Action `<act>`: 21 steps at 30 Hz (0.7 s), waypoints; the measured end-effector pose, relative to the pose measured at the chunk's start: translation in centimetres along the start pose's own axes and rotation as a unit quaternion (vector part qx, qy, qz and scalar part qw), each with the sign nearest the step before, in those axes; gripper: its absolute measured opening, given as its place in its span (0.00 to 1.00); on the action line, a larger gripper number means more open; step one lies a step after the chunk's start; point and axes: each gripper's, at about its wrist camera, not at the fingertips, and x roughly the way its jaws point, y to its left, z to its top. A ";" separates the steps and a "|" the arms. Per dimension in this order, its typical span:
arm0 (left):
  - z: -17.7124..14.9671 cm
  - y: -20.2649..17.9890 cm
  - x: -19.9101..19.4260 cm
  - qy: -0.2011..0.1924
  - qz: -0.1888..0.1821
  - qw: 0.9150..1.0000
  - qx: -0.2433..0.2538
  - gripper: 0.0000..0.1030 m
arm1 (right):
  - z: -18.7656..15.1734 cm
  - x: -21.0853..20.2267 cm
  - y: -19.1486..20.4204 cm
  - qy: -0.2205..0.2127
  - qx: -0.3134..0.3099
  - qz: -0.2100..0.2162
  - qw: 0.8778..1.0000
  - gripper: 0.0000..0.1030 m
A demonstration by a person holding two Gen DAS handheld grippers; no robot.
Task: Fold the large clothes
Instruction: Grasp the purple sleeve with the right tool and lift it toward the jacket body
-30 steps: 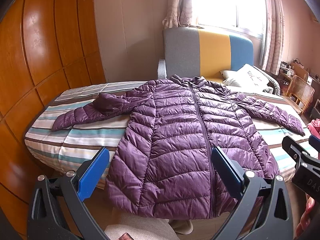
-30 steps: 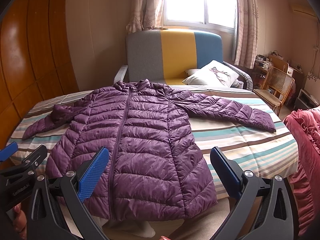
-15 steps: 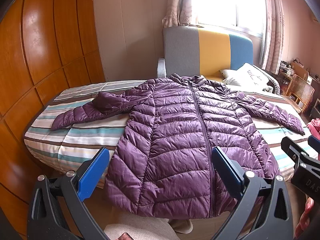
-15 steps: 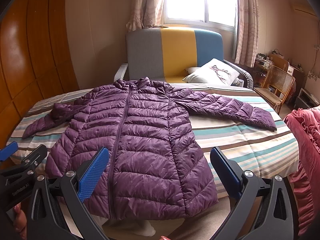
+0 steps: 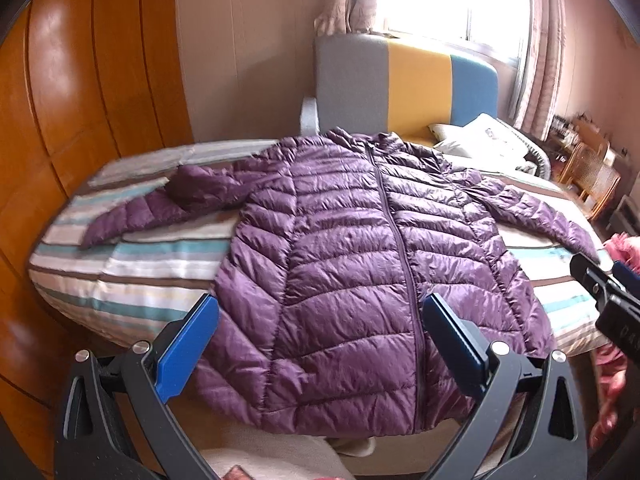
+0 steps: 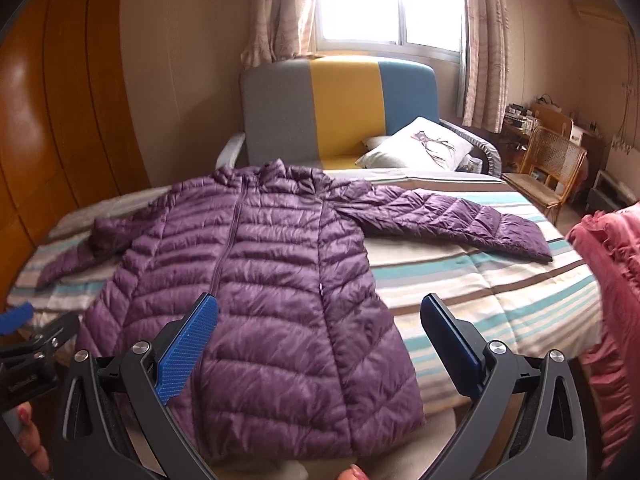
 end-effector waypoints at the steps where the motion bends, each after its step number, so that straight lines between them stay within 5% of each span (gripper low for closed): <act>1: 0.1 0.5 0.6 0.003 -0.009 1.000 -0.010 0.98 | 0.1 0.5 -0.9 -0.005 0.011 0.012 1.000 0.97; 5: 0.5 1.5 2.6 -0.006 -0.019 0.999 -0.040 0.98 | 0.3 3.4 -3.5 0.023 0.025 -0.020 0.999 0.97; 10: 1.4 0.8 6.4 -0.002 0.050 0.999 0.011 0.98 | 0.5 8.7 -9.4 0.084 0.073 -0.069 0.991 0.97; 14: 2.0 1.2 9.7 0.033 0.057 0.998 0.016 0.98 | 0.4 12.3 -15.0 0.107 0.123 -0.101 0.982 0.97; 21: 3.2 1.8 14.7 0.048 0.081 0.996 0.009 0.98 | 1.9 16.7 -24.2 0.095 0.204 -0.170 0.959 0.97</act>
